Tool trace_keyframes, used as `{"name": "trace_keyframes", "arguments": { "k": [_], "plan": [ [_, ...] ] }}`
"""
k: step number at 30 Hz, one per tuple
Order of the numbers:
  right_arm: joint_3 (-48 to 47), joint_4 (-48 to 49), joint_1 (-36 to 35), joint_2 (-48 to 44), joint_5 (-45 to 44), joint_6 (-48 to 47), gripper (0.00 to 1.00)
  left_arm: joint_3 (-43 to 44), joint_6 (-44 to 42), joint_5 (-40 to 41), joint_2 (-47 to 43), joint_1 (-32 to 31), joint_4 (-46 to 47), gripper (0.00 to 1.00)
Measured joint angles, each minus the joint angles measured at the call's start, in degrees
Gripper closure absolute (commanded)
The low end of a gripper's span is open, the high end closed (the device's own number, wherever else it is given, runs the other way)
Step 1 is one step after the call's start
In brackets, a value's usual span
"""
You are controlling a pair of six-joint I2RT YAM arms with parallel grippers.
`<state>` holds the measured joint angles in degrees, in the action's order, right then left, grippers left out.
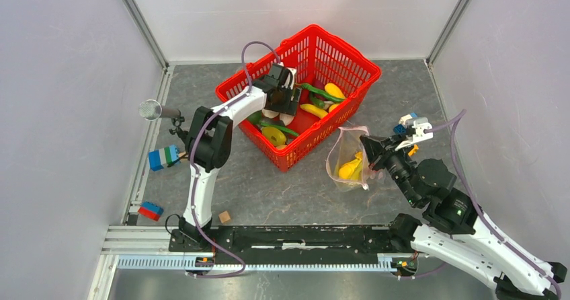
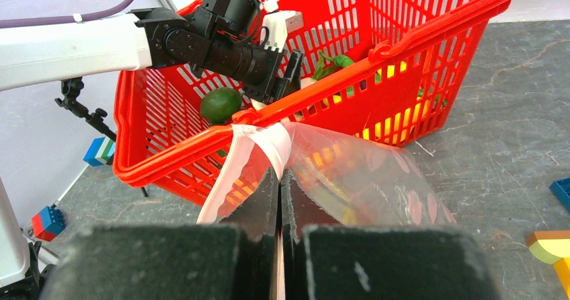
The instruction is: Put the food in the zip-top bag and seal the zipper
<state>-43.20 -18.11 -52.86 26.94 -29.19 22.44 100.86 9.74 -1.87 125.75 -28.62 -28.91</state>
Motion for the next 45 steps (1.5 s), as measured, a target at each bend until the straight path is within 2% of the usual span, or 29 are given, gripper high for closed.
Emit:
{"name": "trace_keyframes", "arguments": {
  "k": [2,4,6,10,14,24,33,45],
  "plan": [
    [0.09,-0.04,0.0,-0.48,-0.02,0.02,1.0,1.11,0.0,-0.09,0.63,0.0,-0.61,0.29],
    [0.24,-0.2,0.0,-0.98,-0.24,0.2,1.0,2.45,0.09,-0.2,1.55,0.0,-1.01,0.42],
    [0.28,-0.61,0.0,-1.4,-0.39,0.31,1.0,2.89,0.24,-0.31,2.12,0.0,-0.98,0.51],
    [0.35,-1.05,0.0,-2.43,-0.81,1.01,1.0,0.17,0.81,-0.98,0.81,-0.02,1.46,0.56],
    [0.59,-1.57,0.0,-3.45,-1.68,2.4,1.0,-4.96,1.6,-1.31,-4.22,-0.17,2.12,0.61],
    [1.84,-2.58,0.0,-2.71,-2.91,6.34,1.0,-8.41,1.97,-1.97,-25.99,-0.72,5.38,0.61],
    [2.47,-2.12,0.0,-0.98,-3.28,8.85,1.0,-23.15,5.11,-10.14,-43.65,-2.03,12.72,0.6],
    [2.47,0.57,0.0,2.54,-3.39,9.75,1.0,-37.68,6.49,-27.15,-66.97,-18.64,17.27,0.61]
  ]
}}
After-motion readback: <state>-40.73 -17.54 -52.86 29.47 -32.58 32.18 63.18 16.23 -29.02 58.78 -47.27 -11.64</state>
